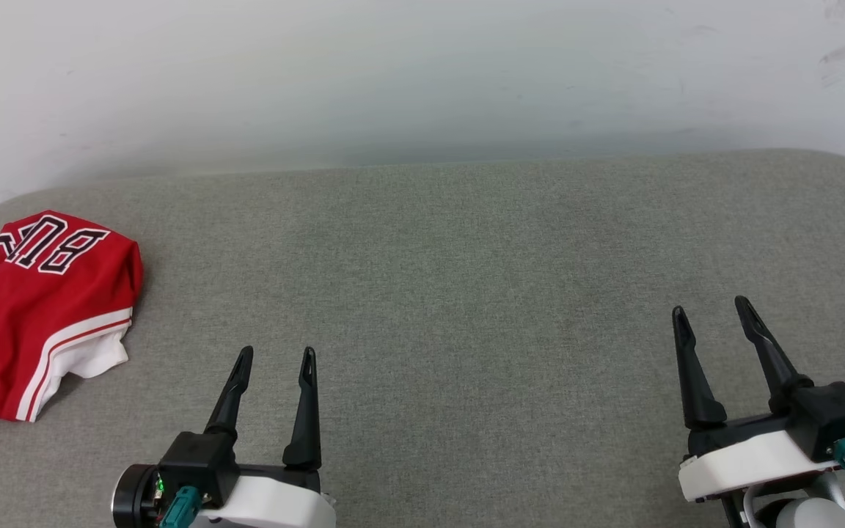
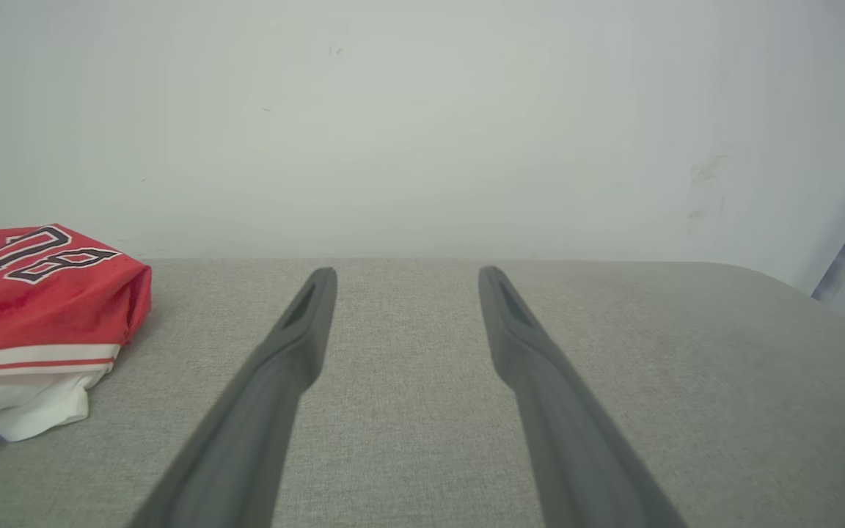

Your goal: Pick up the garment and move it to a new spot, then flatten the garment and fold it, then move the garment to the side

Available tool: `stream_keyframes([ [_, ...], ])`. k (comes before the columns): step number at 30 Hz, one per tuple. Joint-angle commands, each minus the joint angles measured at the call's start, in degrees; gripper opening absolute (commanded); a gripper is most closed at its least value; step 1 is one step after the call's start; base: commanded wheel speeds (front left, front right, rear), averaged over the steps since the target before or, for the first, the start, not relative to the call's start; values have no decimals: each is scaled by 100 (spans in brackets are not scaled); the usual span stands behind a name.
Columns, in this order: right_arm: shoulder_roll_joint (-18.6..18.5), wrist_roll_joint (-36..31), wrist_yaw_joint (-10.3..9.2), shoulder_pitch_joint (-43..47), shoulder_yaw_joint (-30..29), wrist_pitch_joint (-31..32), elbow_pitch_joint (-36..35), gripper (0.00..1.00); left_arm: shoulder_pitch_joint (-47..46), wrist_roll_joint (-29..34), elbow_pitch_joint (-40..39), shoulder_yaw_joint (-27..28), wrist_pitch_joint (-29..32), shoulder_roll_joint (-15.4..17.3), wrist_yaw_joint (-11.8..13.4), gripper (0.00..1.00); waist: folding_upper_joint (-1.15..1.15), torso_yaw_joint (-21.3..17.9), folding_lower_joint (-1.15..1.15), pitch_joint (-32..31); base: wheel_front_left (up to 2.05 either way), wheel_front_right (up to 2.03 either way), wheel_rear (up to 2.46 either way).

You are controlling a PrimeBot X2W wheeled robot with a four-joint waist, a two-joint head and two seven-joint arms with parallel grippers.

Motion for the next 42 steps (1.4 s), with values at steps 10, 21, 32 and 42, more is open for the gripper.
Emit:
stream_keyframes([
  [10,5,136,-2,5,-89,-142,100,100,185,445,38,459,-141,-299,-585,100,0,-8,0,35,0,0,0],
  [21,6,-172,-2,23,-89,-239,141,100,226,937,118,600,-248,-420,-838,100,0,-21,0,53,0,0,0],
  [32,6,-48,-2,113,16,-237,217,100,239,910,146,704,-237,-441,-856,100,0,336,0,-15,0,0,0],
  [42,7,-46,-2,216,256,-237,254,100,324,892,117,798,-237,-440,-831,100,0,1030,0,-122,0,0,0],
])
